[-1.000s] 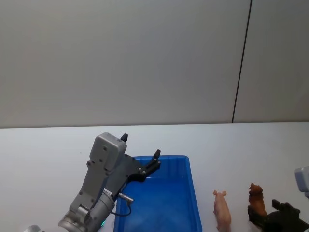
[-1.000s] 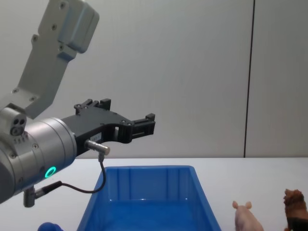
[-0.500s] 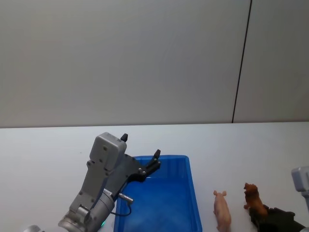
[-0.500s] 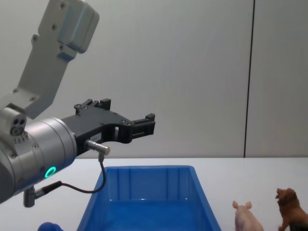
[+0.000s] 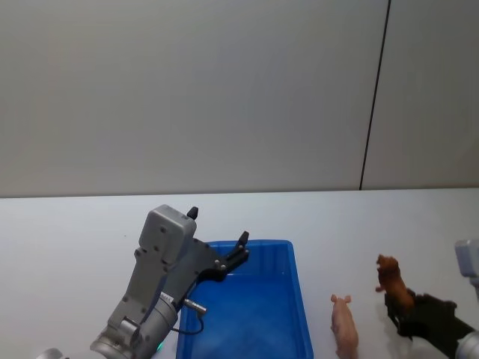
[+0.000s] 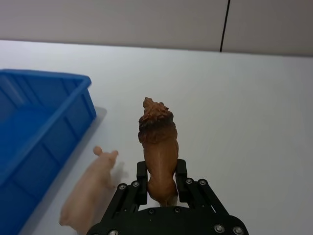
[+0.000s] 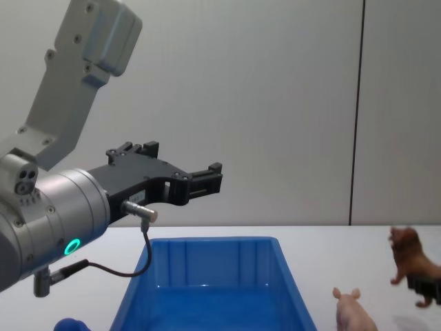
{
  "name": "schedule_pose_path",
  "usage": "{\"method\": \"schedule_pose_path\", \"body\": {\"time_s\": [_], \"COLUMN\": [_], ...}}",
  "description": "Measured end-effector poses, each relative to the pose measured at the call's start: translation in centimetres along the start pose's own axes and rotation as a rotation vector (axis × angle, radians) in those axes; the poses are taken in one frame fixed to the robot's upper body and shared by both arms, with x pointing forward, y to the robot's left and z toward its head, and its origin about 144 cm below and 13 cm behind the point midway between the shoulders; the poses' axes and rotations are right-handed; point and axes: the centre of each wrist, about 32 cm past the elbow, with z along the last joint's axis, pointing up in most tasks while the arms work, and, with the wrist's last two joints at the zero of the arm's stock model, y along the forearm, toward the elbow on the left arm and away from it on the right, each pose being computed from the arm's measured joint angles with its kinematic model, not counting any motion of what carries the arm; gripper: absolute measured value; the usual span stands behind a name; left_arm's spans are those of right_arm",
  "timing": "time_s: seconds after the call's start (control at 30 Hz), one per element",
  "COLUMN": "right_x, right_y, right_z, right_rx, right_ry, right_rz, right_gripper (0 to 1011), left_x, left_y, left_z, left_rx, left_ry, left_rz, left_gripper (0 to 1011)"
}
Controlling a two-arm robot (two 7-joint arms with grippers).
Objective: Pick up the two dolls from the table and place them into the box.
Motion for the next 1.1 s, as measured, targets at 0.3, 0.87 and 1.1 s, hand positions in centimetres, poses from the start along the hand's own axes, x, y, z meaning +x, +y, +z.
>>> {"method": "schedule_pose_path", "body": {"time_s": [0.3, 0.87, 1.1], "right_x": [-1.0, -4.6, -6.5], "right_y": [0.4, 3.4, 5.5], "right_z": [2.2, 6.0, 6.4], "right_rx": [0.084, 0.124, 0.079], "right_ry": [-0.058, -0.107, -0.092], "right_rz": [0.063, 0.278, 0.36], "right_gripper": [322, 322, 322], "left_x": [0.0, 0.0, 0.0], "left_y": [0.0, 0.0, 0.0], "left_z": [0.0, 0.0, 0.0], "left_rx": [0.0, 0.0, 0.0], "left_ry": [0.0, 0.0, 0.0], "left_rz": [0.0, 0.0, 0.0], "left_gripper": [1002, 1002, 1002]}}
